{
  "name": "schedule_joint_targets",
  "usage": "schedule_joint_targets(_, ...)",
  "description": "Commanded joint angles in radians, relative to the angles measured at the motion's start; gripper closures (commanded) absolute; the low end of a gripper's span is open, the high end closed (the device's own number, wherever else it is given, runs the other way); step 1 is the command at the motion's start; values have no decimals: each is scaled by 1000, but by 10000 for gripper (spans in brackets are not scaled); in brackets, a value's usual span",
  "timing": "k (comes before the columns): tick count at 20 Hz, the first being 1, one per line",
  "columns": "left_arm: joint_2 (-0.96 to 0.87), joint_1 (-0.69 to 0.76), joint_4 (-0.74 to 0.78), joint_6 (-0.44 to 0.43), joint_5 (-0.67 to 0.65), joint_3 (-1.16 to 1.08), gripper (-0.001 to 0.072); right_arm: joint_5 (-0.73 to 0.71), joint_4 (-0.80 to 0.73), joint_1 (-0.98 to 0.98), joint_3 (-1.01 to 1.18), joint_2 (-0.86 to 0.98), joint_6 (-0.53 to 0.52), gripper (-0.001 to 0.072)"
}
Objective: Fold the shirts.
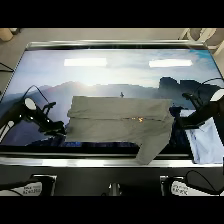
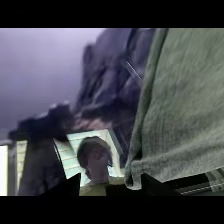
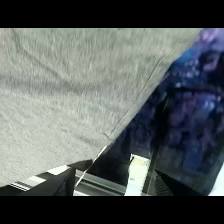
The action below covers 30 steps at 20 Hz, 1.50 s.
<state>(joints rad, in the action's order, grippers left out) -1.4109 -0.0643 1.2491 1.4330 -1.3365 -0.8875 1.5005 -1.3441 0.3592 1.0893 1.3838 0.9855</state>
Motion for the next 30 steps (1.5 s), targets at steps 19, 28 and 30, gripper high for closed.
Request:
schedule_joint_targets(19, 45, 110, -124, 24, 201, 135, 681, -316, 270, 6, -533, -175, -10, 228)
schedule_joint_targets(28, 68, 108, -124, -60, 200, 95, 682, -269, 275, 6, -481, -195, -74, 691)
schedule_joint_targets(30, 107, 98, -124, -72, 191, 21, 682, -208, 276, 6, -357, -209, -75, 691)
